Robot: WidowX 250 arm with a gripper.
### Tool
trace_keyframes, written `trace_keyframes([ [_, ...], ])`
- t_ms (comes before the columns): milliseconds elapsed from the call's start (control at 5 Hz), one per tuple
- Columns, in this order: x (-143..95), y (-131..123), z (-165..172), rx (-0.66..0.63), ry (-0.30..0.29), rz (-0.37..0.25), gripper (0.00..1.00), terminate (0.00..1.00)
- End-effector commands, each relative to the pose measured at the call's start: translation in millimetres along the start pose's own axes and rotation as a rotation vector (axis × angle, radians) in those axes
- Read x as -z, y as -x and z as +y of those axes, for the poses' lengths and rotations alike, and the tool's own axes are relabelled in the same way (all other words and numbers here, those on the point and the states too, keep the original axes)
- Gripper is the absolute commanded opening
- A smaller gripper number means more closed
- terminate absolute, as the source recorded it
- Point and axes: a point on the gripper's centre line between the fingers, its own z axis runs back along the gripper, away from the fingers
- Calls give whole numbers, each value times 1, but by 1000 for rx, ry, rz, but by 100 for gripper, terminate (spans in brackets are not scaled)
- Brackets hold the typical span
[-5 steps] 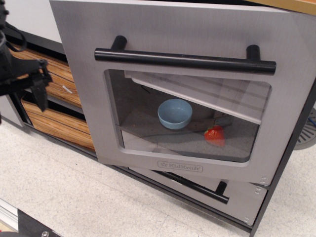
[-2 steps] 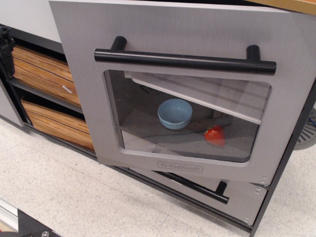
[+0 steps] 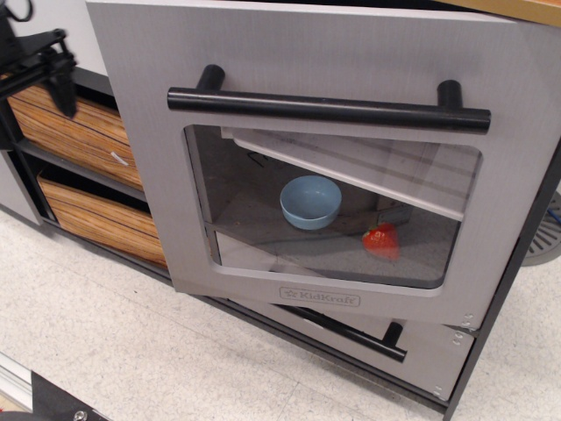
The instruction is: Open oven
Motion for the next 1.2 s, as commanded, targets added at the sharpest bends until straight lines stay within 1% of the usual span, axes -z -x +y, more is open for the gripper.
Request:
trace_keyframes([
  [0,-21,34,-5,268,55,-42,100,0],
  [200,-24,52,10,416,32,-44,100,0],
  [400,-31,54,30,523,-29,-51,100,0],
  [600,-35,61,43,616,-92,-33,100,0],
  [800,-44,62,48,684,-110,-114,100,0],
  [1000,-46,59,45,681,-120,-116,100,0],
])
